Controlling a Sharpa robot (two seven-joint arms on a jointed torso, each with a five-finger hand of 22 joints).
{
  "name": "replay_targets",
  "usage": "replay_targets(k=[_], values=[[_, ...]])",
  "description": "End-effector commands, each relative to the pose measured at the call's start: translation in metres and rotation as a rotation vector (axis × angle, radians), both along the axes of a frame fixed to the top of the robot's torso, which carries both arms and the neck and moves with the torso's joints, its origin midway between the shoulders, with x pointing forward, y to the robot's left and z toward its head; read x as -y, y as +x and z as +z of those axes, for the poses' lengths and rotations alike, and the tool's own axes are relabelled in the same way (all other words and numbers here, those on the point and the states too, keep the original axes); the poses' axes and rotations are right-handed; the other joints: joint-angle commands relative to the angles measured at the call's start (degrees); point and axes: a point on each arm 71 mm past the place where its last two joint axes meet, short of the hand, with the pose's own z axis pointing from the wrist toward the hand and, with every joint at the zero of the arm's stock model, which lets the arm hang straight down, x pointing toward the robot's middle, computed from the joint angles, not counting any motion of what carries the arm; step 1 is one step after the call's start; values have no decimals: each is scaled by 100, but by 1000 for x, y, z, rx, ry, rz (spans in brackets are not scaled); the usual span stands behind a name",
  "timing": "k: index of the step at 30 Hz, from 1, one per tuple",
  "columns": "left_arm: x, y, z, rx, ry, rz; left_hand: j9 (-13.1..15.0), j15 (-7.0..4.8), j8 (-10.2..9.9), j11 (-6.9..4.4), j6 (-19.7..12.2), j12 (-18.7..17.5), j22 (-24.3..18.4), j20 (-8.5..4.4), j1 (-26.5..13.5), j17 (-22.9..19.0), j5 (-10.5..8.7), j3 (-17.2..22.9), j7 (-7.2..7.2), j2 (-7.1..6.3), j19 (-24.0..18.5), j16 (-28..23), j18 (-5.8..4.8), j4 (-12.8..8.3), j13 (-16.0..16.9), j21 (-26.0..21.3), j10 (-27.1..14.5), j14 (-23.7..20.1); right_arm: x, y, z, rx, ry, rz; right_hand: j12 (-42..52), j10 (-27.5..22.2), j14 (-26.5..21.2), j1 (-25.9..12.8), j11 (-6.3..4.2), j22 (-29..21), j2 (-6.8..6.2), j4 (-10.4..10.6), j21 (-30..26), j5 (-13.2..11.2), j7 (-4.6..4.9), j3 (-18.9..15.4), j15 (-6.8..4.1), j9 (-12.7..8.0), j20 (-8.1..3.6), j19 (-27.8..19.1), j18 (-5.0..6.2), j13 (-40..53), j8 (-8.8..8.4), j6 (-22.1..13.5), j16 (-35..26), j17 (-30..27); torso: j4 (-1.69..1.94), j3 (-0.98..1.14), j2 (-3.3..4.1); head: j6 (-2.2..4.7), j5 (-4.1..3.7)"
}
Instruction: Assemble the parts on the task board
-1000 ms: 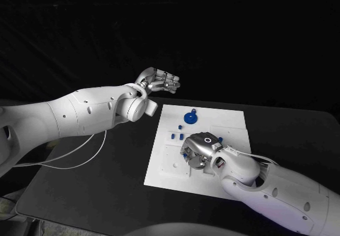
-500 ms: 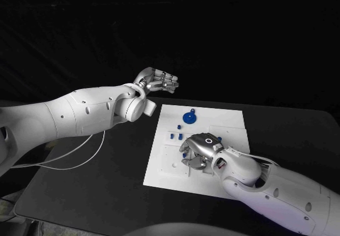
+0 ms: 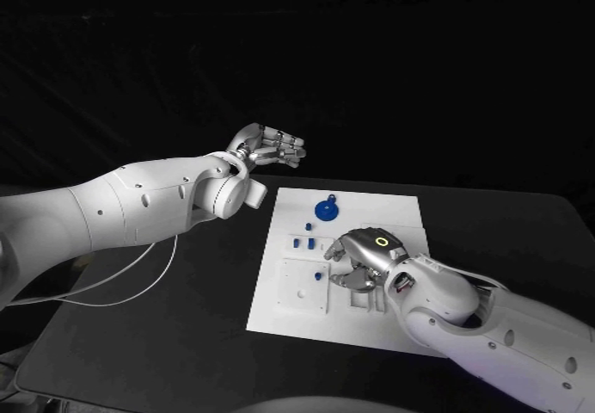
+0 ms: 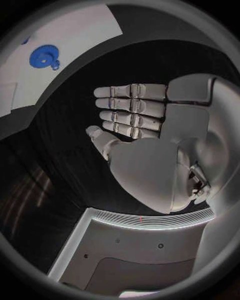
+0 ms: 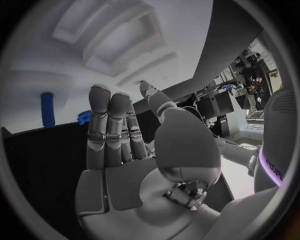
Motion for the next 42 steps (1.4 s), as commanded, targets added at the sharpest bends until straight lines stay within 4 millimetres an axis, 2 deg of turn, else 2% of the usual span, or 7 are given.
replay_targets(k=[1, 8, 14, 18, 21, 30, 42], values=[[1, 0, 1, 1, -7, -13, 0, 2, -23, -11, -46, 18, -19, 28, 15, -4, -39, -20, 10, -9, 18, -27, 40, 32, -5, -13, -34, -41, 11, 5, 9, -41, 39, -42, 25, 118, 6, -17, -13, 57, 91, -26, 104, -16, 51, 180, -2, 2, 12, 240, 111, -13, -15, 49, 50, 26, 0, -7, 2, 46, -67], [-1, 0, 1, 3, -6, -9, 0, -3, -23, -16, -46, 18, -80, 22, 27, -4, -38, -20, 10, -7, 38, -27, 40, 39, -5, -5, -20, -28, 50, 28, 34, -139, 74, -151, -19, 78, -27, 13, 12, 60, 69, -48, 58, -148, 76, 313, 7, 2, 13, 211, 110, -8, -13, -59, 73, 35, -13, -12, -8, 110, -129], [-2, 1, 1, 3, -6, -9, 0, -5, -23, -16, -50, 17, -82, 19, 31, -4, -34, -19, 13, -6, 43, -26, 40, 38, -6, -2, -17, -22, 72, 40, 48, -122, 79, -197, -20, -72, -37, 101, 52, 55, 58, 17, -13, -204, 11, -32, 42, 4, 48, 216, 138, -11, -12, -193, 79, 28, -11, -1, -6, 134, -140], [-2, 1, 0, 3, -6, -10, 0, -5, -23, -16, -50, 17, -82, 19, 31, -4, -34, -19, 13, -6, 43, -26, 40, 38, -6, -2, -17, -22, 81, 45, 47, -108, 42, -214, 1, -221, -50, 207, 92, -8, 74, 119, -141, -308, -36, -344, 75, 1, 83, 216, 182, -12, -14, -285, 89, 16, -2, -8, -1, 146, -152], [-2, 1, 0, 3, -6, -10, 0, -5, -23, -16, -50, 17, -82, 19, 31, -4, -34, -19, 13, -6, 43, -26, 40, 38, -6, -2, -17, -22, 84, 49, 45, -103, 13, -222, 34, -248, -54, 255, 94, -4, 79, 217, -151, -419, -63, -502, 78, 4, 88, 214, 188, -13, -10, -310, 102, 7, 3, -10, 4, 133, -156], [-3, 1, 0, 3, -5, -8, 0, -5, -23, -16, -50, 17, -82, 19, 31, -4, -34, -19, 13, -6, 43, -26, 40, 38, -6, -2, -17, -22, 84, 55, 40, -89, -35, -226, 60, -228, -58, 287, 74, -13, 107, 273, -182, -452, -53, -502, 58, 3, 74, 217, 175, -14, -12, -244, 102, -7, 9, -9, 2, 120, -152], [-3, 2, 0, 2, -5, -9, 0, -5, -23, -16, -50, 17, -82, 19, 31, -4, -34, -19, 13, -6, 43, -26, 40, 38, -6, -2, -17, -22, 76, 53, 29, -115, -90, -198, 35, 251, -43, 139, -54, 39, 183, 171, -88, -449, 35, -25, -17, 13, 3, 233, 72, -18, -1, 21, 105, -11, 4, -8, 0, 114, -157]])
